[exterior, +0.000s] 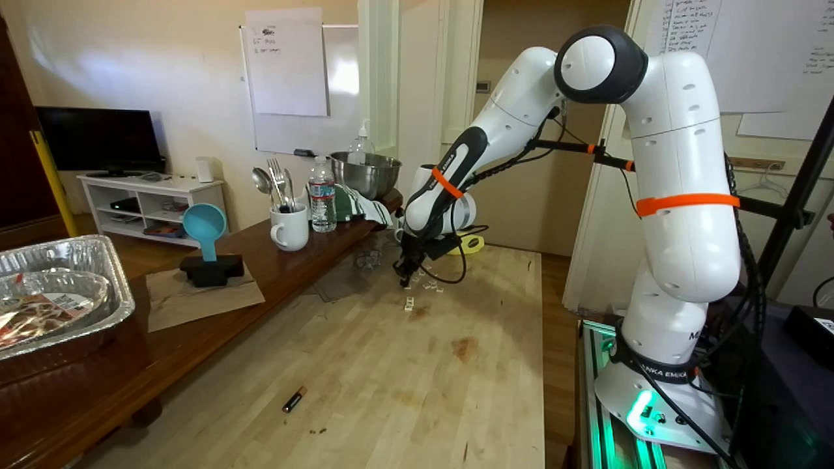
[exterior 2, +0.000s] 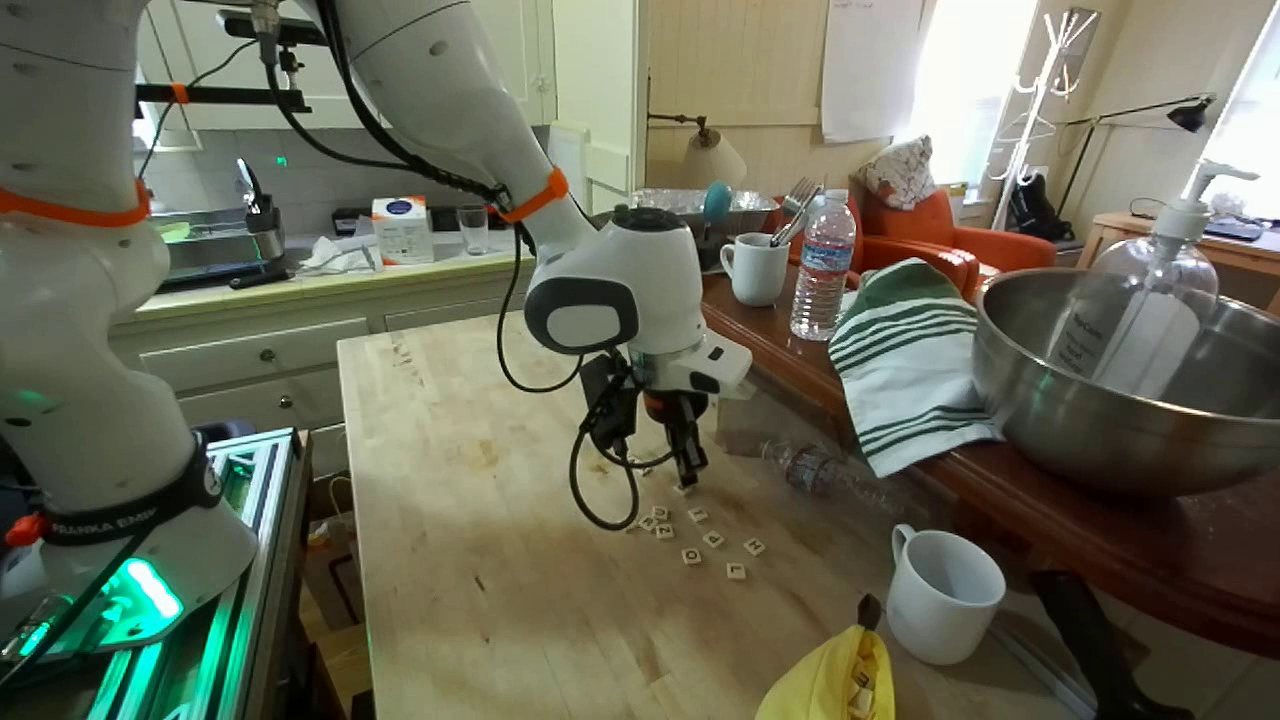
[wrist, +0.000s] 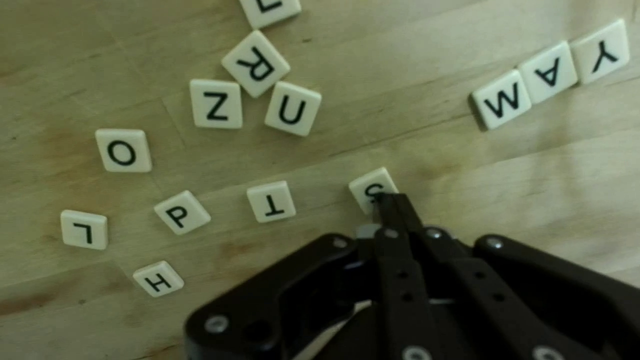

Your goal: Rearrange the small objects on the table

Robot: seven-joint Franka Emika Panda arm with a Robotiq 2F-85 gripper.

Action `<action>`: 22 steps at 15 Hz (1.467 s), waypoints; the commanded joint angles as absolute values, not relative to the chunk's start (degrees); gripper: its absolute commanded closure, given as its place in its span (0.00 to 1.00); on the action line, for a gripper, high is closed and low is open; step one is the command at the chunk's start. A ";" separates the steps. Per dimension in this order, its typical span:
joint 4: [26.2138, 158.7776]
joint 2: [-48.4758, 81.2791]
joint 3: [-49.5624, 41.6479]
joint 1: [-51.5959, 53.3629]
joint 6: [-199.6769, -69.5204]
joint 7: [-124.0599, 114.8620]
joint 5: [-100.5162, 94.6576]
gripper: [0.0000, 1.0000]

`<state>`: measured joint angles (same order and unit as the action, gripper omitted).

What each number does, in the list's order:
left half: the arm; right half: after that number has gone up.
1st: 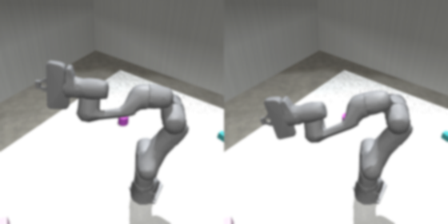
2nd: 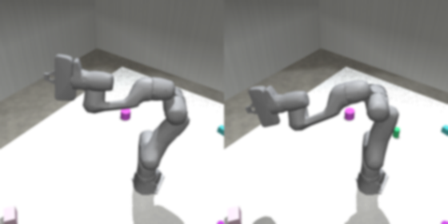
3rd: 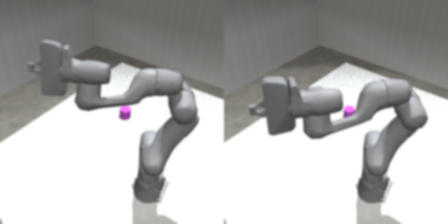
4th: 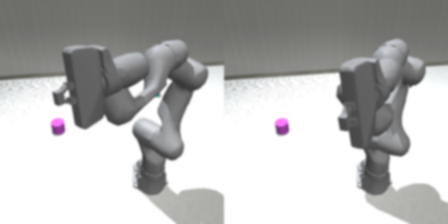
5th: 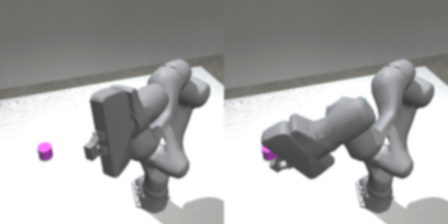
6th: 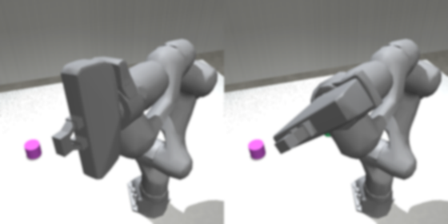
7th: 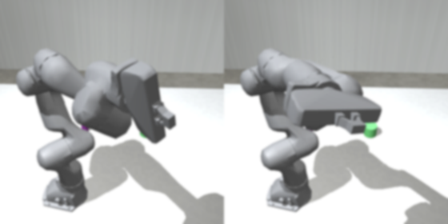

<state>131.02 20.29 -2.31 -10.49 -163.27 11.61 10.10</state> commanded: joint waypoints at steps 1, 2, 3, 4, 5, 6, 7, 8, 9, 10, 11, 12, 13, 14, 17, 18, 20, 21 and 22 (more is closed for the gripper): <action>129.86 22.38 -2.72 -11.21 -164.17 11.25 7.86 1.00; 129.83 22.56 -3.01 -11.39 -164.06 11.38 7.41 1.00; 129.93 22.57 -3.42 -11.48 -164.02 11.31 6.89 1.00; 130.22 22.36 -3.95 -11.66 -163.67 11.48 6.20 1.00; 130.59 22.13 -4.60 -11.70 -163.77 11.44 5.33 1.00; 130.89 21.87 -5.42 -11.67 -163.39 11.29 4.23 1.00; 131.03 21.84 -6.35 -11.46 -163.64 10.83 3.07 1.00; 131.20 21.79 -7.32 -11.22 -163.94 10.46 1.82 1.00; 131.28 21.55 -7.44 -11.54 -163.67 10.77 1.51 1.00; 131.48 21.10 -6.72 -12.29 -163.45 11.65 2.09 1.00; 132.05 20.19 -6.10 -12.54 -163.51 12.11 2.42 1.00; 132.77 19.28 -5.53 -12.53 -163.70 12.49 2.59 1.00; 133.44 18.49 -4.96 -12.46 -163.82 13.00 2.71 1.00; 134.54 17.32 -4.31 -12.14 -164.13 13.60 2.62 1.00; 137.23 14.44 -1.78 -11.43 -163.79 15.32 3.00 1.00; 137.89 13.47 -0.59 -11.50 -163.09 16.25 3.57 1.00; 139.28 11.93 1.34 -11.37 -162.79 18.32 4.13 1.00; 139.87 11.38 2.40 -11.49 -162.77 19.87 4.62 0.84; 140.38 10.90 3.13 -11.44 -162.50 21.30 4.72 0.73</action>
<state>137.18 14.08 1.05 -11.17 -163.27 16.86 3.56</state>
